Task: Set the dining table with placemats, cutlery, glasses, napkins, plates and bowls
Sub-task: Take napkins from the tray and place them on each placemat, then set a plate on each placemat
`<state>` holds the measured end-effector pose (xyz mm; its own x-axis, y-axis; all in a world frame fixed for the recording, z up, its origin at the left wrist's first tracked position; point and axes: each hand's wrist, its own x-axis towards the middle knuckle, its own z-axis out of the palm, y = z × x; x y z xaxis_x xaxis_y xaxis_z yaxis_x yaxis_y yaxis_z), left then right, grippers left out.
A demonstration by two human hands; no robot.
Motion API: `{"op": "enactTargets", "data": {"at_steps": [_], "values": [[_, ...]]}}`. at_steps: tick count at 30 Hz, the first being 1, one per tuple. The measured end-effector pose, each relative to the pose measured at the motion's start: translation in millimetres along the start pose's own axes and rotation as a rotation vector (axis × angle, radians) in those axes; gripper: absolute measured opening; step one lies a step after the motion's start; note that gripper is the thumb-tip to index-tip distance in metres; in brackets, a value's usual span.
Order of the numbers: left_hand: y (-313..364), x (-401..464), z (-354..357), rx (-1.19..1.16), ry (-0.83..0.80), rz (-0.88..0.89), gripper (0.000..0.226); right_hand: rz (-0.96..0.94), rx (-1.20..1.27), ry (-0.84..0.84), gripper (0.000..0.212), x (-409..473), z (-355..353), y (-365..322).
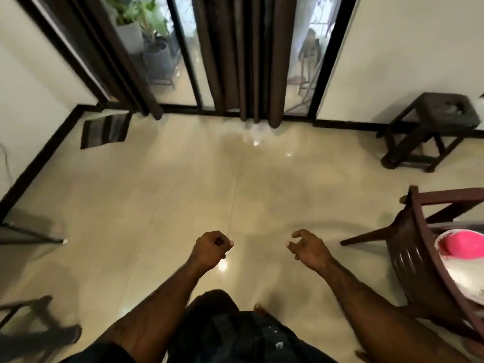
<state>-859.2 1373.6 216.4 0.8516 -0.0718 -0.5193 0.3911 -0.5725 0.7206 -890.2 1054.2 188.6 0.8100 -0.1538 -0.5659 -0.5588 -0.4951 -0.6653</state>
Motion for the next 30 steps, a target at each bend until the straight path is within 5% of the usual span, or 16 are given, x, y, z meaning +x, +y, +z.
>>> {"op": "enactTargets", "data": {"at_steps": [7, 16, 21, 25, 30], "values": [[137, 204, 9, 0.086, -0.133, 0.146, 0.018, 0.078, 0.263, 0.195, 0.026, 136, -93, -30], [343, 423, 93, 0.442, -0.516, 0.350, 0.017, 0.329, 0.567, 0.452, 0.022, 246, -212, -35], [475, 501, 197, 0.526, -0.636, 0.483, 0.017, 0.387, 0.669, 0.587, 0.044, 295, -281, -7], [549, 540, 292, 0.590, -0.710, 0.529, 0.020, 0.419, 0.689, 0.624, 0.028, 339, -360, 28], [633, 555, 386, 0.662, -0.854, 0.563, 0.018, 0.475, 0.595, 0.646, 0.033, 367, -470, 63]]}}
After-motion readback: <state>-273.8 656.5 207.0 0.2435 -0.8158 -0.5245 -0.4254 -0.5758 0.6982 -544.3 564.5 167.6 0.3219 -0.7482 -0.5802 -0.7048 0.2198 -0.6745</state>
